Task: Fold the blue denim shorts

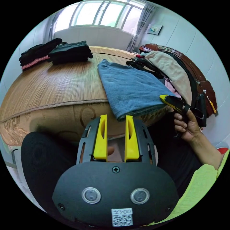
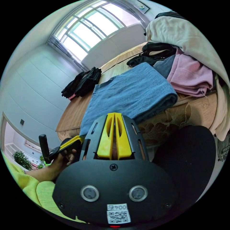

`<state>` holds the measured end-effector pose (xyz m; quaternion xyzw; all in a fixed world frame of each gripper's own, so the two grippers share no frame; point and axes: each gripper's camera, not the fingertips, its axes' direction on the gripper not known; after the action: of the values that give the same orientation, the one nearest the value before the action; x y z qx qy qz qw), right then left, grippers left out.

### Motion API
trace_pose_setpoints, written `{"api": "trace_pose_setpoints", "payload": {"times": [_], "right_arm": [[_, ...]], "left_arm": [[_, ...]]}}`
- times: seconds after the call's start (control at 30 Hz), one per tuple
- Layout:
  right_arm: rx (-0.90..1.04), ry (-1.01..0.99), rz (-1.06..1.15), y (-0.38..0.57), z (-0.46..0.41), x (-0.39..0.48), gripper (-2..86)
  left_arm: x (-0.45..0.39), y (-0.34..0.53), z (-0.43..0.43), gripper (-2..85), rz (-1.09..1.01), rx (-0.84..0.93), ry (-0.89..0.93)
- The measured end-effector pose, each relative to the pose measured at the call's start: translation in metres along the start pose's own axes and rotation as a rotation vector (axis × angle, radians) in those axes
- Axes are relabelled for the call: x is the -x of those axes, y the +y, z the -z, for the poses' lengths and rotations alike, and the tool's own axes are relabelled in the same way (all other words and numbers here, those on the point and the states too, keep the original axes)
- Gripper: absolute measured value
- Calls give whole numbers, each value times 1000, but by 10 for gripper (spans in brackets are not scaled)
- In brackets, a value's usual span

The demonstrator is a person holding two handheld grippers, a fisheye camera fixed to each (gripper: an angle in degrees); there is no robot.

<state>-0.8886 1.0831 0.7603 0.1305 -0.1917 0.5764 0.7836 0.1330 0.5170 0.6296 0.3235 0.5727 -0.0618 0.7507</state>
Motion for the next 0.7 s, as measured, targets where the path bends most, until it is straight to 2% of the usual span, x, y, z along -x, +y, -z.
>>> {"api": "trace_pose_setpoints", "payload": {"times": [0.1,0.13,0.17,0.2,0.23,0.37,0.53,0.7], "right_arm": [[28,58,7,6,-8,0,-8],[24,76,7,9,-10,0,-8],[23,83,7,11,-12,-1,-8],[22,83,6,12,-12,-1,-8],[20,81,10,14,-13,-1,-8],[11,4,-32,21,-13,-13,-7],[0,-78,-101,27,-13,-30,-7],[-8,-91,-110,33,-10,-41,-5]], "left_arm": [[12,4,-11,161,50,96,-155],[27,10,-15,162,143,134,-316],[39,13,-16,162,189,154,-314],[61,17,-12,163,299,160,-154],[72,18,0,164,335,87,24],[75,19,30,165,277,-70,220],[111,18,-22,167,423,87,615],[128,24,-46,163,515,31,770]]}}
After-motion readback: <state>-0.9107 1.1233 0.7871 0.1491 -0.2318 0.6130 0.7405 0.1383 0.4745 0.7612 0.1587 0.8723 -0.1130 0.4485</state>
